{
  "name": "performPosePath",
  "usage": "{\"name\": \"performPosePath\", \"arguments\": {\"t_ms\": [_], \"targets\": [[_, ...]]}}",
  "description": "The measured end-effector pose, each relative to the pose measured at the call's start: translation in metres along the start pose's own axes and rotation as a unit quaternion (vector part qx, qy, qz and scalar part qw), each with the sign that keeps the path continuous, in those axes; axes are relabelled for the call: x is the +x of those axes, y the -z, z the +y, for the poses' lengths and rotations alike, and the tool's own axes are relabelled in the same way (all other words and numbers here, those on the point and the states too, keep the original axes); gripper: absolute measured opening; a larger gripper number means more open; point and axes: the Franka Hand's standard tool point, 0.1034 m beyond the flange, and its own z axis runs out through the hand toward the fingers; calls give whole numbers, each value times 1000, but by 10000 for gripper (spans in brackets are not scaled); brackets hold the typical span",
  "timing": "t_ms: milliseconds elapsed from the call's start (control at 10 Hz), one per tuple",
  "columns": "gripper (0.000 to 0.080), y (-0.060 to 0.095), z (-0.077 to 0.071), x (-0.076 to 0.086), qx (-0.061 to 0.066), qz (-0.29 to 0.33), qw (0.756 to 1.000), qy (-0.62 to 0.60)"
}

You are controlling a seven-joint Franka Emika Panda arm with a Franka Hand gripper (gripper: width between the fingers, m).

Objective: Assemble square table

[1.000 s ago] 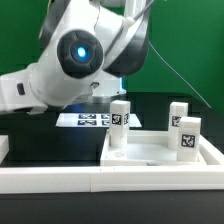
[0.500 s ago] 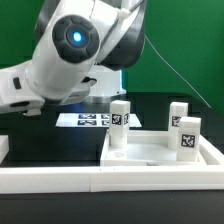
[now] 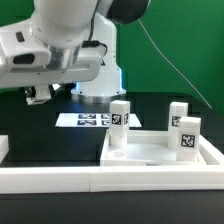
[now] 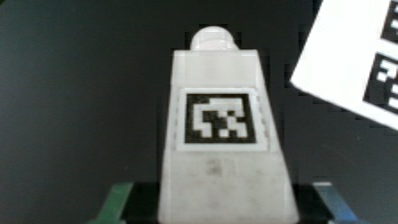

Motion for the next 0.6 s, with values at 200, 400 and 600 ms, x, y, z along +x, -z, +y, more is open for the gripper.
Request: {"name": "performPosePath", "arguments": {"t_ms": [200, 400, 600], "targets": [[290, 0, 4, 0, -7, 55, 998, 0], [290, 9, 1, 5, -4, 116, 993, -7], [290, 30, 1, 10, -6, 184, 983, -16]]}}
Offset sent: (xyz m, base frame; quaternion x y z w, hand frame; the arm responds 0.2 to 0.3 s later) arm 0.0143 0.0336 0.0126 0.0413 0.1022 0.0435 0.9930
